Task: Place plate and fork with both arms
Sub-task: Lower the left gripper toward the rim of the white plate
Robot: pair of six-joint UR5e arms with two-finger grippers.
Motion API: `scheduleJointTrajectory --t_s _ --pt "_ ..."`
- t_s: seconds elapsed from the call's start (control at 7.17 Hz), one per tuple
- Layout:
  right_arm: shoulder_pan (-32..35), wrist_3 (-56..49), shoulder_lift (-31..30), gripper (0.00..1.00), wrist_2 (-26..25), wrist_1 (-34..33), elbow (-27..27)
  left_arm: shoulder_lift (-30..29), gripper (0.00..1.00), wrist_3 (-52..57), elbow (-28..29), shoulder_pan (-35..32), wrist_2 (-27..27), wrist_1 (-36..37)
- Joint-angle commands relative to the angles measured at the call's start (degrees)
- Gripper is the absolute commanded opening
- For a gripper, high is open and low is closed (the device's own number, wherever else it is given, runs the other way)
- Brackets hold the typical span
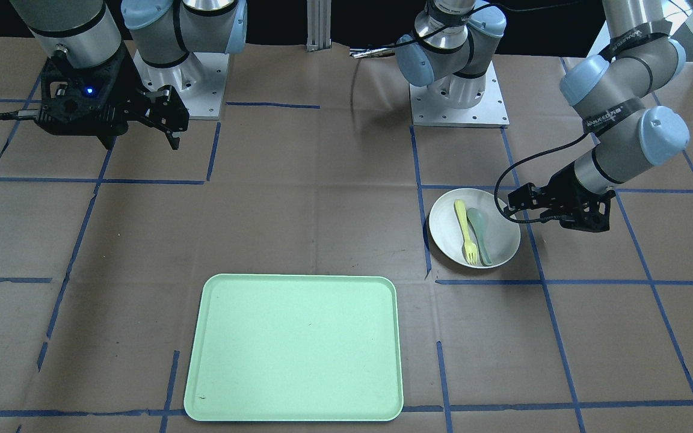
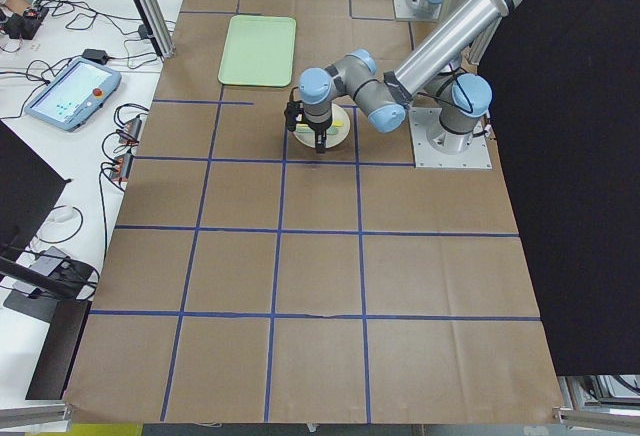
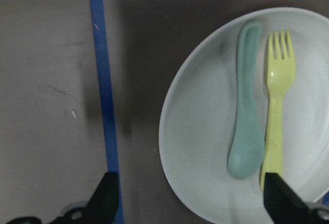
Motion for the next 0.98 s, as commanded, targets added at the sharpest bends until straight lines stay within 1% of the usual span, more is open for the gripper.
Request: scheduleJointTrajectory --t_s 0.0,0.14,0.28,0.42,0.7,0.84 --pt "0.05 -0.04 0.0 1.0 0.1 -0.09 0.0 -2.74 0.86 -0.18 -0.19 1.25 -1.26 1.99" --pt "0.05 -0.04 0.0 1.0 0.1 0.0 0.0 -3.44 0.78 -0.18 -0.28 1.25 -1.26 3.23" --pt "-0.04 -0.04 0.0 1.0 0.1 0.0 0.0 -4.06 0.68 -0.18 -0.19 1.25 -1.26 3.33" --pt "0.05 -0.04 0.0 1.0 0.1 0.0 0.0 -4.24 0.66 -0.53 -0.19 1.25 -1.26 3.33" --pt "0.05 -0.04 0.0 1.0 0.1 0.0 0.0 -4.68 0.64 -0.71 -0.19 1.25 -1.35 3.42" --pt "0.05 0.05 0.0 1.0 0.19 0.0 0.0 -4.68 0.61 -0.8 -0.19 1.16 -1.43 3.42"
